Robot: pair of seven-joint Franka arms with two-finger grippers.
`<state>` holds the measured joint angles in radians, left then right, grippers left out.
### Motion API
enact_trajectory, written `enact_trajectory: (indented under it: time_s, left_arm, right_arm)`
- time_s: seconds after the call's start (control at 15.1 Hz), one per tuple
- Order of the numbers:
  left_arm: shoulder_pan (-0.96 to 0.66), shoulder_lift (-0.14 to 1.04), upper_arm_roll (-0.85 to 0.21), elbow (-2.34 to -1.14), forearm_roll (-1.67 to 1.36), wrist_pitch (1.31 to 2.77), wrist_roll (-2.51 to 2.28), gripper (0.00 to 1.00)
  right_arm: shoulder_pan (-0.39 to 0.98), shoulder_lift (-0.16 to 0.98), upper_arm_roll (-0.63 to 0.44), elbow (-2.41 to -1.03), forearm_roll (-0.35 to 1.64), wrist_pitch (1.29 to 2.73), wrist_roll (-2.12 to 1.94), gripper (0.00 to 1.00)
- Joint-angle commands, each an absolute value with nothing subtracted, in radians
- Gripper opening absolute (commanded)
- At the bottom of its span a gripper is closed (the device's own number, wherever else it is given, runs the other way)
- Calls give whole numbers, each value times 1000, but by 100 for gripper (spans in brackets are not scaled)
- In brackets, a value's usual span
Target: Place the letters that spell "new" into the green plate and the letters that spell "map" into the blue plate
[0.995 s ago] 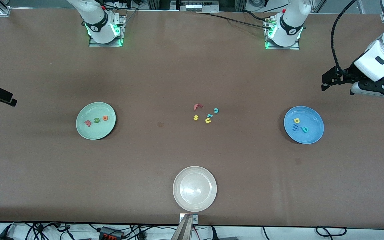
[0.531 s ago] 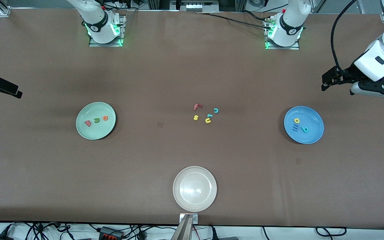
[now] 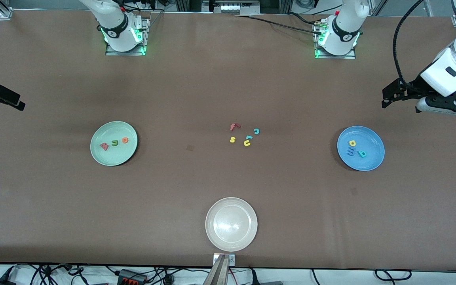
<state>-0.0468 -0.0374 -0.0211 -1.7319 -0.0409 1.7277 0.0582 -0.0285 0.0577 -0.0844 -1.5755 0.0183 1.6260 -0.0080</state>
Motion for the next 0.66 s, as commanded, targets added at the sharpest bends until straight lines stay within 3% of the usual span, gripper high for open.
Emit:
enact_trajectory:
  time_s: [0.0,0.6]
  left_arm:
    - [-48,-38,-23,-1721,-20,1726,61,100]
    - [-48,-38,-23,-1721,-20,1726,61,100]
  right_arm:
    - [-48,32,-67,-1605,14,1641,-20,100]
    - [-51,26,-72,-1606,14,1634,-20,100]
